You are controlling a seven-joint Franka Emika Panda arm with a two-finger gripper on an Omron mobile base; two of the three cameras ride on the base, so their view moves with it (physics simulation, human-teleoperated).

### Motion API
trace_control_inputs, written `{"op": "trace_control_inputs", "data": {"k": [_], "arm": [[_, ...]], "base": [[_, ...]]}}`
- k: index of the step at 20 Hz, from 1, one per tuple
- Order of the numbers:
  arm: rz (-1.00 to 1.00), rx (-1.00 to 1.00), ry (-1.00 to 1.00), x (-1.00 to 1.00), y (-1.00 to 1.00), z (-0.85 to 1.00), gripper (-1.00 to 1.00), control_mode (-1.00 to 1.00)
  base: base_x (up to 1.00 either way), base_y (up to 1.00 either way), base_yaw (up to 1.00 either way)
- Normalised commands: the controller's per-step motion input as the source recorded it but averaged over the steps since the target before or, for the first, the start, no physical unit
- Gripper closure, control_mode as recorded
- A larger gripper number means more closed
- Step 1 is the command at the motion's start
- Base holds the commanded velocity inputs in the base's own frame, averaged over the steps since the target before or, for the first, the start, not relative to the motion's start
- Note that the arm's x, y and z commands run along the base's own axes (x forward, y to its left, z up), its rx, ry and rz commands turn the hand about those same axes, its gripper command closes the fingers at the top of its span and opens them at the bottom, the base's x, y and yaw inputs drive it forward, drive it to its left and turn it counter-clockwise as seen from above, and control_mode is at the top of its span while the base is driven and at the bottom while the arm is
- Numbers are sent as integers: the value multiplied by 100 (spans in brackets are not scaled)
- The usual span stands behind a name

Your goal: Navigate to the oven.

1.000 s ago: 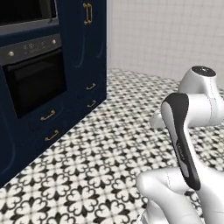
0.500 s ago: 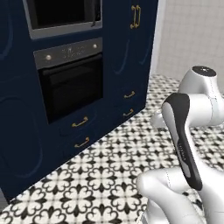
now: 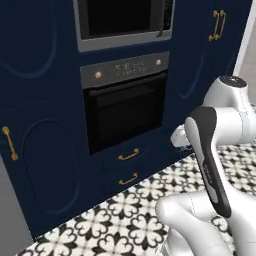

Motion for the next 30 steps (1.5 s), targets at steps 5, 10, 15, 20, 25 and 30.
{"op": "trace_control_inputs", "data": {"k": [5,10,15,20,25,30], "arm": [[0,0,0,0,0,0,-100,100],[0,0,0,0,0,0,-100,100],[0,0,0,0,0,0,-100,100],[0,0,0,0,0,0,-100,100],[0,0,0,0,0,0,-100,100],[0,0,0,0,0,0,-100,100]], "base": [[100,-47,44],[100,-94,39],[100,-78,37],[100,-23,19],[34,0,-1],[0,0,0]]}}
